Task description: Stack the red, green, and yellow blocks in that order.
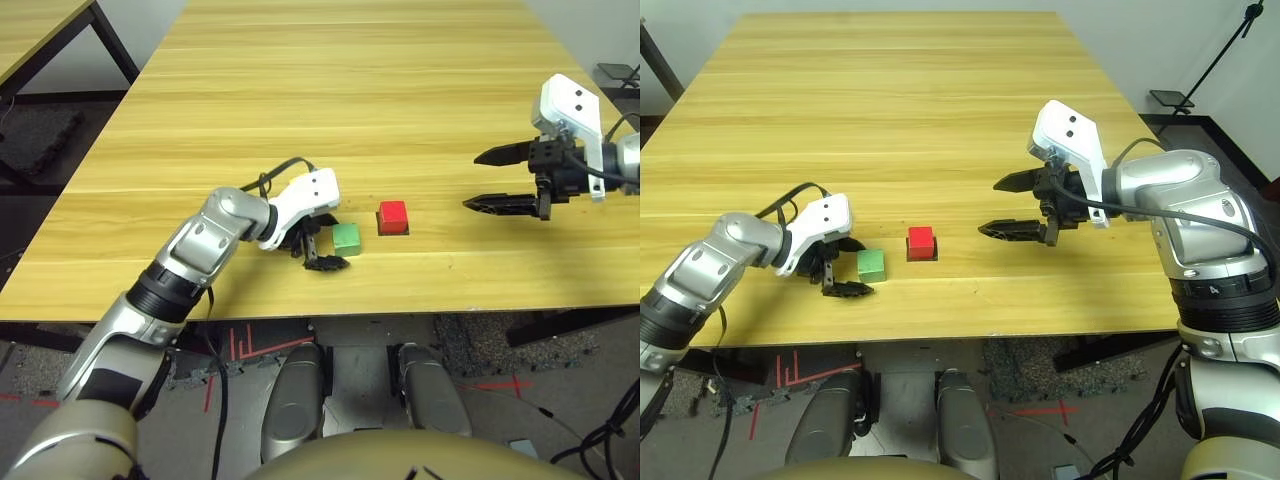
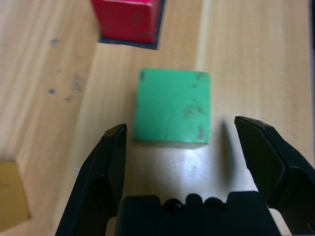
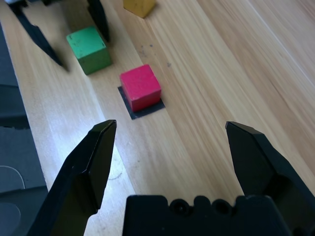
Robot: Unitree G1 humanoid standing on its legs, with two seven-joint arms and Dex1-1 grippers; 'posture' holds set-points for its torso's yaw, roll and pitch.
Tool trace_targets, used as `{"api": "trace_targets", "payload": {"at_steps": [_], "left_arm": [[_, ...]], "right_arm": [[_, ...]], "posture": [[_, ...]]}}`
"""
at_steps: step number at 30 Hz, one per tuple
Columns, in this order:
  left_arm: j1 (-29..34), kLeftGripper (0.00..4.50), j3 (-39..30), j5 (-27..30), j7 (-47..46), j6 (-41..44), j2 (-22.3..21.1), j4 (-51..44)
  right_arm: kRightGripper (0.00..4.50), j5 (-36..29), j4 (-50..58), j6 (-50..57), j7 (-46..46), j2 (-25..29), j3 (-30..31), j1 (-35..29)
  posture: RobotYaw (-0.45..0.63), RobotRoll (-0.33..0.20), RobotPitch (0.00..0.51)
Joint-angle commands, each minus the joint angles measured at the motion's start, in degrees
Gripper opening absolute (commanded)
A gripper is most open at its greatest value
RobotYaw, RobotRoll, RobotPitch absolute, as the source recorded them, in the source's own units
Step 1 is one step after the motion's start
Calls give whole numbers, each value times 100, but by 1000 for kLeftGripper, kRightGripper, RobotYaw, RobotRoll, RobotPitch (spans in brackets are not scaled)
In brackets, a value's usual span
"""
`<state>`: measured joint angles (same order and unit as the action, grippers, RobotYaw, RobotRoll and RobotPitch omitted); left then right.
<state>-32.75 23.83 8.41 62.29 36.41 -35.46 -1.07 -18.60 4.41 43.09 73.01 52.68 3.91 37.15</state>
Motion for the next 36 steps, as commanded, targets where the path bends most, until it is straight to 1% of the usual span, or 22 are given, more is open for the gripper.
{"api": "trace_targets", "payload": {"at_steps": [1,3,5,6,9,13,17,21,28,31,36], "left_arm": [[16,3495,-165,-51,-234,-190,161,134],[-67,2882,-292,18,-331,-190,269,131],[-203,2148,-354,70,-285,-58,270,19],[-288,2045,-358,86,-220,-2,242,-43],[-574,2054,-350,145,-21,123,146,-148],[-1230,2054,-285,290,352,342,146,-111],[-1810,2054,-120,248,627,219,438,406],[-2182,2054,135,59,838,-165,815,1101],[-2586,2054,357,-267,984,-883,1507,2310],[-2698,2054,373,-437,1012,-1204,1641,2706],[-2720,2054,310,-521,1077,-1353,1738,2931]], "right_arm": [[4500,-111,94,45,-63,55,-33,-71],[4500,-147,107,49,-79,70,-29,-93],[4500,-172,128,67,-106,66,-35,-118],[4500,-182,135,66,-111,69,-39,-129],[4500,-215,177,70,-103,87,-52,-180],[4500,-295,277,85,-79,133,-101,-319],[4500,-383,350,83,-117,188,-114,-443],[4500,-460,507,191,-194,199,-162,-572],[4500,-610,735,368,-361,306,-269,-737],[4500,-682,857,468,-424,350,-340,-827],[4500,-777,1001,553,-510,456,-492,-1013]], "posture": [[30,-97,95],[30,-95,96],[29,-92,96],[29,-92,96],[27,-89,94],[21,-81,92],[7,-72,92],[-15,-72,94],[-65,-78,95],[-74,-79,95],[-97,-82,95]]}}
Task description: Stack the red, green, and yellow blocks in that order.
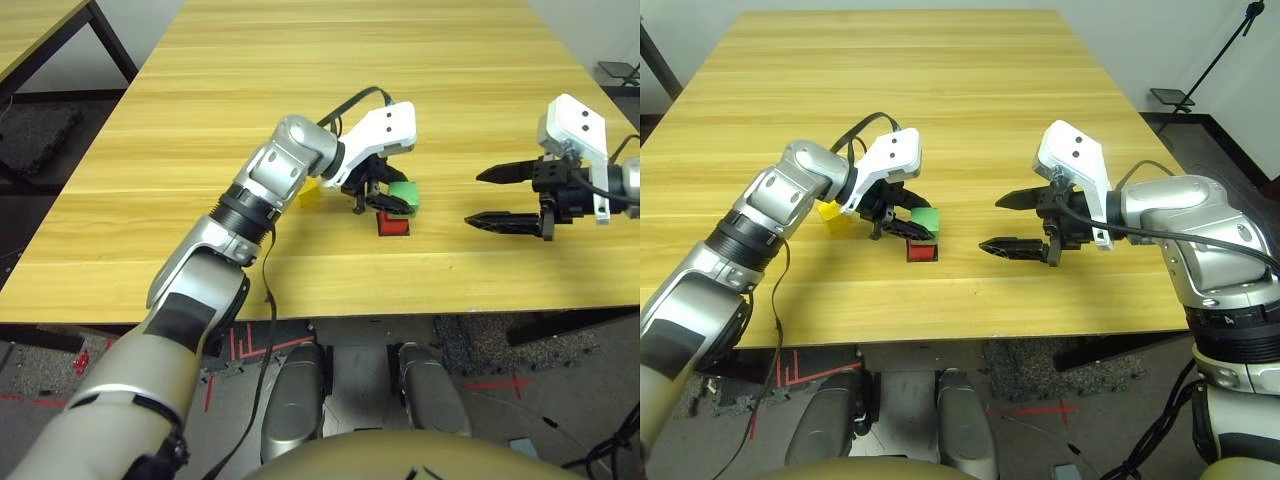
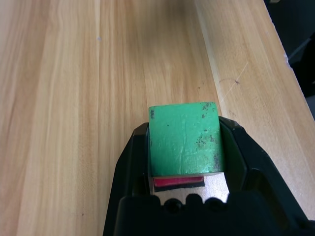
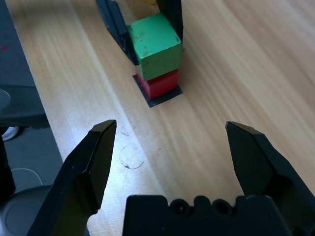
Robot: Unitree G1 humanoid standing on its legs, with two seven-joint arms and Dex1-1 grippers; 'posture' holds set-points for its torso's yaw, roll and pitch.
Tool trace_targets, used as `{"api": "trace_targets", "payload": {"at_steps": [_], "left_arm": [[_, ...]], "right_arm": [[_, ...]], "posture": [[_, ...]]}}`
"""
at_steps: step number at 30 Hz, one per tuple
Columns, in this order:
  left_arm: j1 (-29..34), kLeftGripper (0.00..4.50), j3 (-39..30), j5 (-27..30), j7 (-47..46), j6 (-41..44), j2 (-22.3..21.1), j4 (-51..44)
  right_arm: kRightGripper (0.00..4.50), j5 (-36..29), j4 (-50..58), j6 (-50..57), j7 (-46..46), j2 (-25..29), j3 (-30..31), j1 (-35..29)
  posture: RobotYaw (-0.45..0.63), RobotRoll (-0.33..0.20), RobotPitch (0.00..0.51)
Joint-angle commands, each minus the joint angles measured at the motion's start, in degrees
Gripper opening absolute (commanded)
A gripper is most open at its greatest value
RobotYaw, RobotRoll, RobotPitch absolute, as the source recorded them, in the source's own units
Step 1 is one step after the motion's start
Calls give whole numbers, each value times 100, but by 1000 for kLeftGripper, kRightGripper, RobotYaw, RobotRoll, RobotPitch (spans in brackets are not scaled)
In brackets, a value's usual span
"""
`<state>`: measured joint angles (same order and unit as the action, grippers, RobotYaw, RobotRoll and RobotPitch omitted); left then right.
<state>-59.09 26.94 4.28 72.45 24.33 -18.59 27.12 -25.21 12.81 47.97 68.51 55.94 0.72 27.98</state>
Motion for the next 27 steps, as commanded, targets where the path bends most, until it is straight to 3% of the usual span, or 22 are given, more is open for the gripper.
{"api": "trace_targets", "payload": {"at_steps": [1,13,20,27], "left_arm": [[-43,2054,4,-136,54,-206,59,134],[193,2054,-91,-255,-87,-278,194,161],[275,4428,-212,-339,-306,-147,61,-37],[580,4470,-356,-204,47,1393,-1210,-1795]], "right_arm": [[4500,-138,171,71,-77,148,-189,-115],[4500,-196,146,38,-99,204,-203,-158],[4500,-196,107,-5,-78,163,-173,-150],[4500,-173,-10,-74,-5,197,-167,-123]], "posture": [[-99,-83,96],[-91,-95,109],[-75,-98,110],[-45,-100,105]]}}
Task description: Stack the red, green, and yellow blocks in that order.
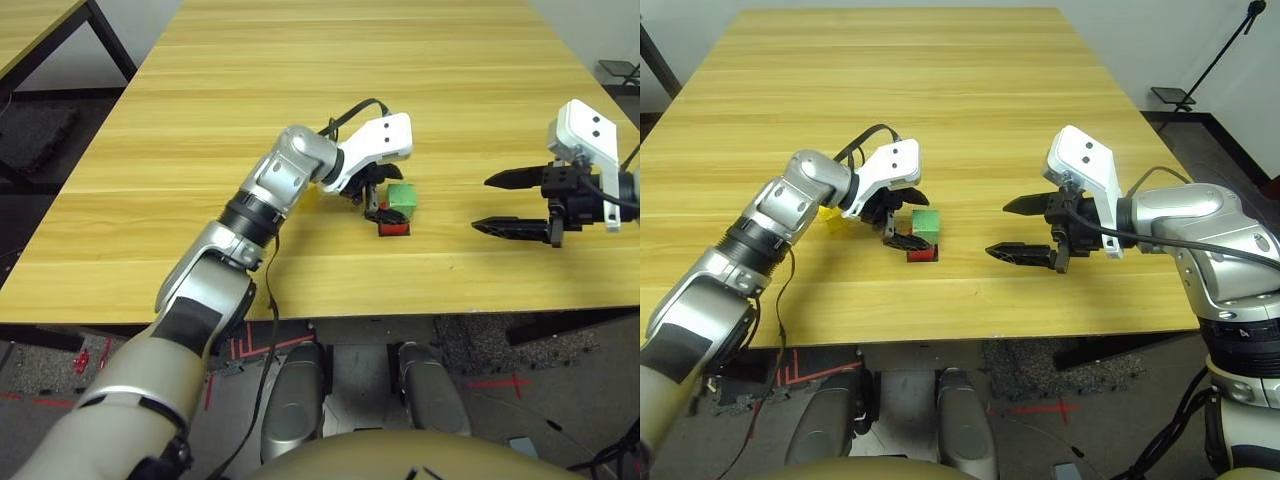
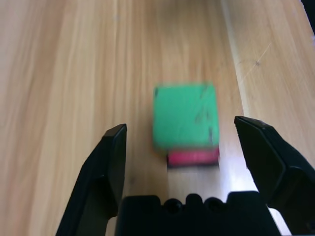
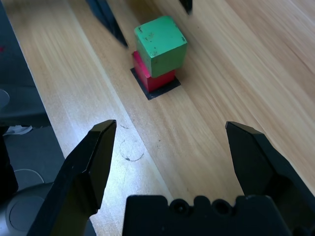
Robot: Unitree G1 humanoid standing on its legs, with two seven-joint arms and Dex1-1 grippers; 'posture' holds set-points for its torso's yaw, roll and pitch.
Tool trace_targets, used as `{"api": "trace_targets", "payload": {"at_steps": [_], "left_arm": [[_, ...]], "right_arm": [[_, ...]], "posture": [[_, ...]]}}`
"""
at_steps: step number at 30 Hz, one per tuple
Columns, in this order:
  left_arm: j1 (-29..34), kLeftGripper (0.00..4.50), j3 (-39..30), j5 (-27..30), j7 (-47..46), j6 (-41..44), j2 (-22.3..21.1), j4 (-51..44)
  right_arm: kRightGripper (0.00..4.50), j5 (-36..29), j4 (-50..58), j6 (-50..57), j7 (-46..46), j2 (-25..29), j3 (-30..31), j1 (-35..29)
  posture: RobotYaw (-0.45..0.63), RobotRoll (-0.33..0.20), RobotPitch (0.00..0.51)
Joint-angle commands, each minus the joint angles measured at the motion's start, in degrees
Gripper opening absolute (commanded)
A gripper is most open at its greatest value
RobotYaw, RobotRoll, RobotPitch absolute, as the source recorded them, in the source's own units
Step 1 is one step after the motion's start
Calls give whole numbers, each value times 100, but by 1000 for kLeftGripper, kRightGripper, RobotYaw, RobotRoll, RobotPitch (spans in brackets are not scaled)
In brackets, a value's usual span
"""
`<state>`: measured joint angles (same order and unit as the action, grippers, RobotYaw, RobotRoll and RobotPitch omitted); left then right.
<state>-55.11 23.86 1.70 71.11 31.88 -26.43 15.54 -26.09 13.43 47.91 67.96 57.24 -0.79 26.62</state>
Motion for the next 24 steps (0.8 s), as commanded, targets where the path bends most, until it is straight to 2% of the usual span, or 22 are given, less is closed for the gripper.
{"api": "trace_targets", "payload": {"at_steps": [1,3,5,9,14,19,24], "left_arm": [[251,4470,-54,62,216,850,-641,-841],[366,4470,-158,80,115,1254,-966,-1066],[440,4470,-285,46,-97,1376,-1113,-992],[493,4470,-424,-98,-660,1286,-1039,-493],[461,4470,-481,-302,-1315,923,-713,280],[509,4470,-341,-435,-1367,821,-596,690],[569,4470,-107,-639,-1234,739,-687,925]], "right_arm": [[4500,-73,-104,-87,71,79,-12,22],[4500,-49,-169,-119,111,104,8,55],[4500,-30,-225,-135,127,98,49,120],[4500,-34,-236,-117,107,2,157,260],[4500,-114,-135,-13,72,-114,174,338],[4500,-111,-137,-10,72,-84,128,308],[4500,-140,-91,37,-1,-111,79,273]], "posture": [[-40,-101,103],[-28,-101,100],[-20,-101,98],[-12,-106,92],[-19,-111,89],[-29,-112,88],[-38,-110,89]]}}
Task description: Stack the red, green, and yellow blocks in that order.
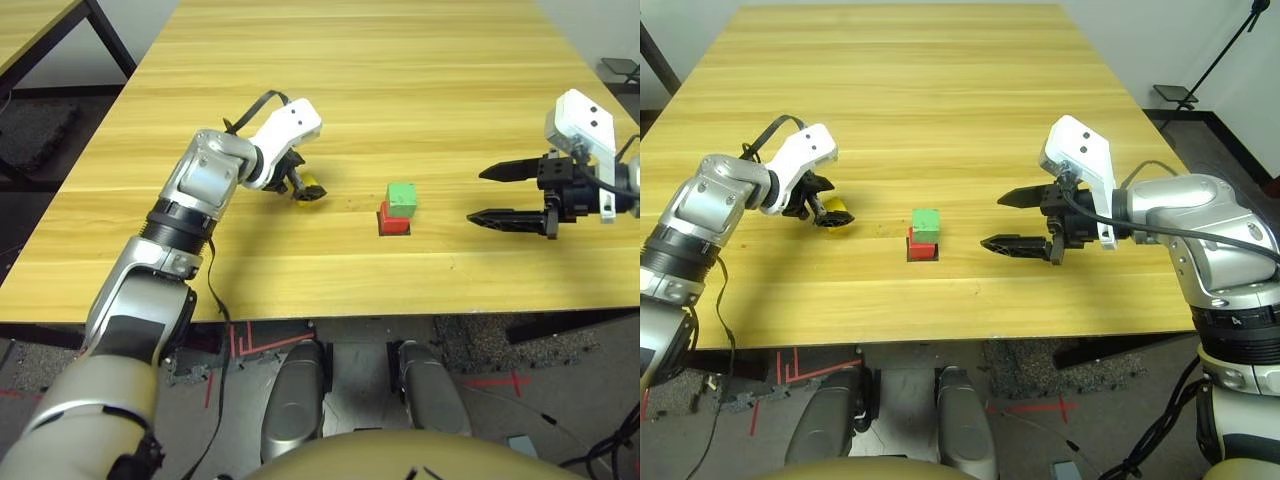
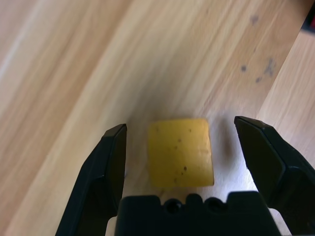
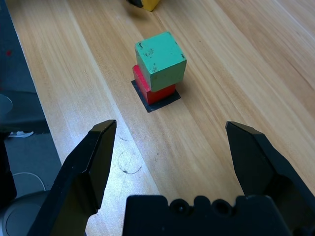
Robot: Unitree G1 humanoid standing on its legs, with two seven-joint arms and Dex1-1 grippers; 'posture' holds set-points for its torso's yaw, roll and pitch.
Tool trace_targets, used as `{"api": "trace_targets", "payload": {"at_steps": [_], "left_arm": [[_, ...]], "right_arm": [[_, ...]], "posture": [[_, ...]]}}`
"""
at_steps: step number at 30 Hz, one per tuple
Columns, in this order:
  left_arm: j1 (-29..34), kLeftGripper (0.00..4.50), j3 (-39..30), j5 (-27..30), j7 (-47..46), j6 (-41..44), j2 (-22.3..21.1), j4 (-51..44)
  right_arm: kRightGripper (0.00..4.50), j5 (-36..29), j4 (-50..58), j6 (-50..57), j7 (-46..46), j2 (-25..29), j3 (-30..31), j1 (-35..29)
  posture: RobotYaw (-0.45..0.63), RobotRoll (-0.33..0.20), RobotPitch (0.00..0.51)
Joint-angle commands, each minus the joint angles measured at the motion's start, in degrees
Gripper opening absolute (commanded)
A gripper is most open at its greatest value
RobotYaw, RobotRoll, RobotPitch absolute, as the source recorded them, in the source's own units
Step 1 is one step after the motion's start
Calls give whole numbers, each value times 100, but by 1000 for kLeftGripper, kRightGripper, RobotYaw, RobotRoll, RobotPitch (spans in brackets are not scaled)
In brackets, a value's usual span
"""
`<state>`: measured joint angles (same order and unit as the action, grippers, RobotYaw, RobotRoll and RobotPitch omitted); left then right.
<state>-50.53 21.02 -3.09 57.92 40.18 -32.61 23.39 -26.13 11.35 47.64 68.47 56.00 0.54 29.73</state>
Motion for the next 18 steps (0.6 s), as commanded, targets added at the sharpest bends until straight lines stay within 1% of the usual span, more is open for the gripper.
{"api": "trace_targets", "payload": {"at_steps": [1,2,4,6,7,8,9,13,16,18], "left_arm": [[139,4470,149,-161,52,-35,-70,154],[161,4077,79,-150,-21,-53,-48,152],[154,3541,26,-143,-76,172,-36,115],[99,2769,33,-67,64,434,-78,-125],[58,2482,18,-14,121,559,-83,-255],[31,2103,6,21,154,648,-86,-341],[-47,1961,-20,115,244,812,-76,-508],[-498,1963,14,388,593,1361,-70,-1075],[-960,1963,136,570,849,1579,-19,-1320],[-1247,1963,249,721,1101,1556,58,-1408]], "right_arm": [[4500,-146,132,73,-71,13,-79,-68],[4500,-155,143,76,-80,20,-98,-96],[4500,-169,159,78,-94,33,-119,-135],[4500,-186,175,79,-111,48,-139,-175],[4500,-198,179,81,-125,54,-143,-186],[4500,-206,181,84,-137,56,-143,-191],[4500,-213,181,82,-146,57,-146,-198],[4500,-238,178,64,-183,56,-147,-239],[4500,-264,178,57,-188,53,-136,-264],[4500,-287,194,56,-174,59,-131,-304]], "posture": [[-41,-109,89],[-42,-109,89],[-42,-108,89],[-42,-106,89],[-41,-105,90],[-41,-104,90],[-40,-103,90],[-34,-96,90],[-31,-89,88],[-29,-82,86]]}}
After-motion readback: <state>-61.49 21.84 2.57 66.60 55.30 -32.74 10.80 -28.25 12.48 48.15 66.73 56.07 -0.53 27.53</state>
